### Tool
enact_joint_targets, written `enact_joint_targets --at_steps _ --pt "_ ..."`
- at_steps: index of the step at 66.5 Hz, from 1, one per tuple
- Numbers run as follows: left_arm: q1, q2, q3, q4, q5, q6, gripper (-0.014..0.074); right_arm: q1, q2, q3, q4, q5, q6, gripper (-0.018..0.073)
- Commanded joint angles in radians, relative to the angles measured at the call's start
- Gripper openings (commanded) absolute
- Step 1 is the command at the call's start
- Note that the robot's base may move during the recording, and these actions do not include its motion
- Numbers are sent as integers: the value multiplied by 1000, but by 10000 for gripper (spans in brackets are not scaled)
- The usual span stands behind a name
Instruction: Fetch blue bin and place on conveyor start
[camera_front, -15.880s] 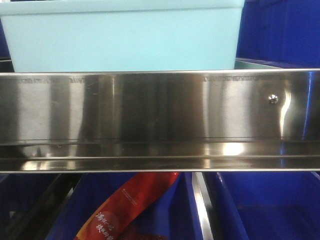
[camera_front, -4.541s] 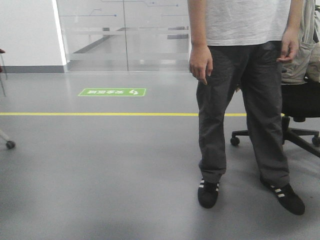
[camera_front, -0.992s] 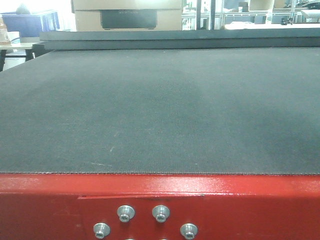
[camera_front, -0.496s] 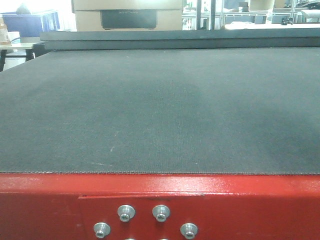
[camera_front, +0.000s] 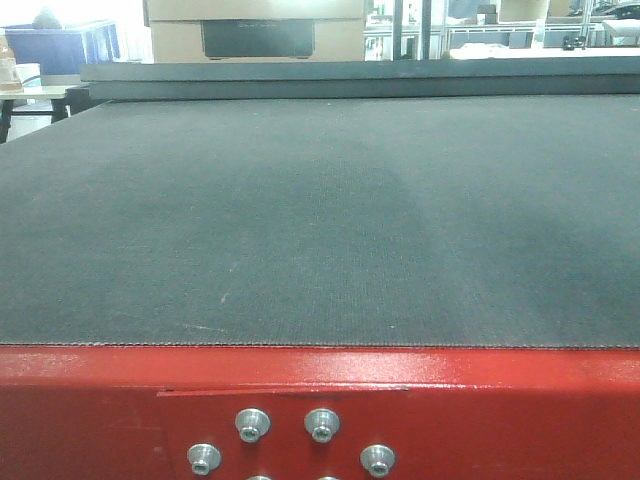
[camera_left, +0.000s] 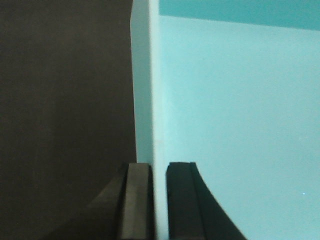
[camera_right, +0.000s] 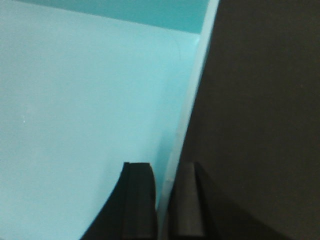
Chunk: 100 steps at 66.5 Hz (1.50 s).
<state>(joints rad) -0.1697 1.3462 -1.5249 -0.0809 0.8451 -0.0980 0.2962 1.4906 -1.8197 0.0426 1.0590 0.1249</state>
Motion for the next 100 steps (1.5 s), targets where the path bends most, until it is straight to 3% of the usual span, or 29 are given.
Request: enact_joint_targets --at_steps 1,15,25,36,43,48,53,58,64,67,74,82,89,100 --pt "7 28 55 33 -32 -6 -111 -27 45 16 -112 13 -29 -151" --pt "7 154 177 31 -126 -6 -111 -27 179 88 -116 -15 -29 -151" --pt "7 251 198 31 -139 -6 -111 -36 268 147 -119 -100 -29 -151" --pt "7 339 198 33 -154 -6 -111 -54 356 151 -119 -98 -29 -150" --pt "7 357 198 39 -136 -6 -99 -56 370 151 -119 -95 -29 -67" --pt "7 359 198 50 -129 -6 -28 -56 370 151 -119 -95 -29 66" --pt "7 357 194 65 -126 -6 123 -56 366 151 -119 -95 -29 234" --pt "7 348 194 67 -123 -6 363 -56 359 151 -119 -93 -29 430" --pt "7 325 194 69 -123 -6 634 -56 350 145 -119 -83 -29 542" --pt "7 310 194 69 -123 -6 594 -56 342 145 -119 -83 -29 573" --pt "7 261 194 88 -106 -6 522 -56 305 145 -119 -79 -29 553" --pt "12 180 194 96 -74 -6 420 -61 239 145 -119 -71 -29 461" --pt "32 117 198 96 -48 -6 274 -80 185 150 -119 -63 -14 255" --pt "92 31 253 96 -48 -6 -85 -142 109 201 -119 -81 -8 -160"
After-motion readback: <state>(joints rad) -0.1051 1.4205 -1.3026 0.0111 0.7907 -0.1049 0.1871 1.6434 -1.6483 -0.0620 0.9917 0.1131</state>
